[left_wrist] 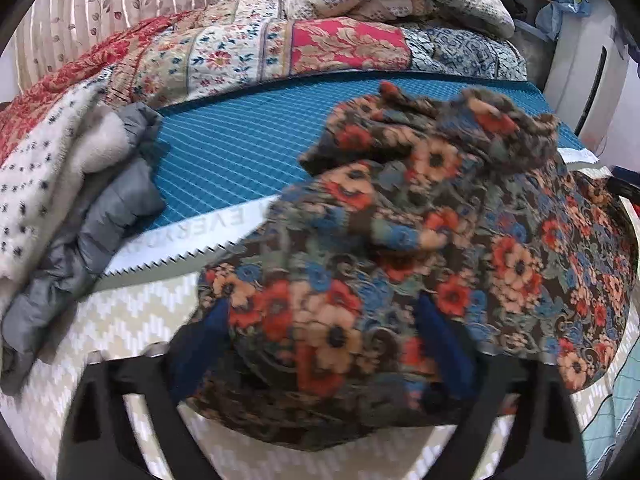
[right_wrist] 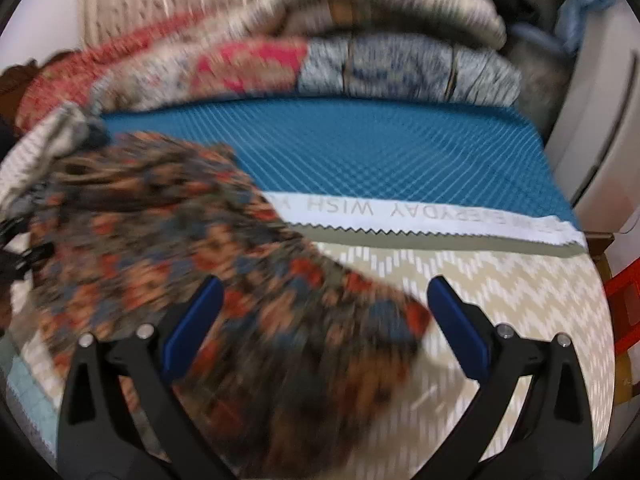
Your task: Fold large clothes
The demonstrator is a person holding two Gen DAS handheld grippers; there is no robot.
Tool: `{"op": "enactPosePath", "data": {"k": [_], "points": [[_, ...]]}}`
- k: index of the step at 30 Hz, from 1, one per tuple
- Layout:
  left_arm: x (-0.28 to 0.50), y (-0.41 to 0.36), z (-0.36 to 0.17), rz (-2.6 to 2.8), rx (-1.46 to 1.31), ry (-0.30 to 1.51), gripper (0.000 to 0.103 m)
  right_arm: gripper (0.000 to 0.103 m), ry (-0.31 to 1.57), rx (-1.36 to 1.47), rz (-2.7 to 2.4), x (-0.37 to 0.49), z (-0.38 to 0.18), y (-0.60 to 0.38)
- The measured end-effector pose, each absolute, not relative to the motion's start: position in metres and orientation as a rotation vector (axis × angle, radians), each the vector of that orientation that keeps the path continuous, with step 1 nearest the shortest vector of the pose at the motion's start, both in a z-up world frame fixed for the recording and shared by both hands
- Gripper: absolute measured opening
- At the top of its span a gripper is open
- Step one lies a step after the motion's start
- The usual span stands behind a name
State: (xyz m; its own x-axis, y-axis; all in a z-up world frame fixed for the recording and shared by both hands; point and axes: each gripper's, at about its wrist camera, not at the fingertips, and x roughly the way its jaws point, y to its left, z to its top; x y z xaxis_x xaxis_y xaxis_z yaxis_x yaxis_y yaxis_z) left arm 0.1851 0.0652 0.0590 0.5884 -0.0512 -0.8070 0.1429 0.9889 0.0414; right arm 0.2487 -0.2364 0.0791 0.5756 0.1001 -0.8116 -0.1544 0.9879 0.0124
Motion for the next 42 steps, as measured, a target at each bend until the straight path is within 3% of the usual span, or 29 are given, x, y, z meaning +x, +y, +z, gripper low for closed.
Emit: {"op": "enactPosePath", "data": {"k": [1, 2, 3, 4, 5, 6, 15, 20, 29, 33, 36, 42], "points": [[0.182, 0.062, 0.06, -0.107, 0.108, 0.928, 0.0, 0.092, 0.99, -0.062, 0.171, 0.256, 0.07, -0.234], [0.18, 0.06, 0.062, -0.096, 0.116, 0.912, 0.015, 0.059, 1.03, -0.07, 0.2, 0.258, 0.063, -0.231], [0.177, 0.058, 0.066, -0.088, 0.121, 0.9, 0.024, 0.021, 1.054, -0.073, 0.214, 0.258, 0.058, -0.229], [0.174, 0.059, 0.07, -0.076, 0.121, 0.891, 0.037, 0.011, 1.056, -0.028, 0.248, 0.253, 0.06, -0.23], [0.169, 0.062, 0.075, -0.07, 0.105, 0.882, 0.046, 0.01, 1.013, 0.005, 0.268, 0.241, 0.07, -0.231], [0.163, 0.065, 0.08, -0.082, 0.08, 0.874, 0.049, 0.009, 0.961, 0.014, 0.277, 0.227, 0.084, -0.232], [0.07, 0.082, 0.159, -0.131, -0.071, 0.652, 0.056, 0.008, 0.505, 0.136, 0.397, 0.079, 0.256, -0.234], [0.025, 0.102, 0.238, -0.126, -0.168, 0.463, 0.057, 0.008, 0.232, 0.139, 0.431, 0.013, 0.371, -0.223], [-0.076, 0.111, 0.43, -0.111, -0.15, -0.035, 0.057, 0.008, -0.135, 0.134, 0.399, -0.079, 0.548, -0.22], [-0.098, 0.1, 0.483, -0.071, -0.11, -0.149, 0.057, 0.008, -0.137, 0.14, 0.39, -0.086, 0.586, -0.225], [-0.092, 0.09, 0.493, -0.053, -0.063, -0.154, 0.057, 0.008, -0.082, 0.153, 0.364, -0.074, 0.581, -0.233], [-0.019, 0.067, 0.454, 0.04, 0.026, 0.039, 0.057, 0.008, 0.163, 0.184, 0.273, 0.028, 0.485, -0.24]]}}
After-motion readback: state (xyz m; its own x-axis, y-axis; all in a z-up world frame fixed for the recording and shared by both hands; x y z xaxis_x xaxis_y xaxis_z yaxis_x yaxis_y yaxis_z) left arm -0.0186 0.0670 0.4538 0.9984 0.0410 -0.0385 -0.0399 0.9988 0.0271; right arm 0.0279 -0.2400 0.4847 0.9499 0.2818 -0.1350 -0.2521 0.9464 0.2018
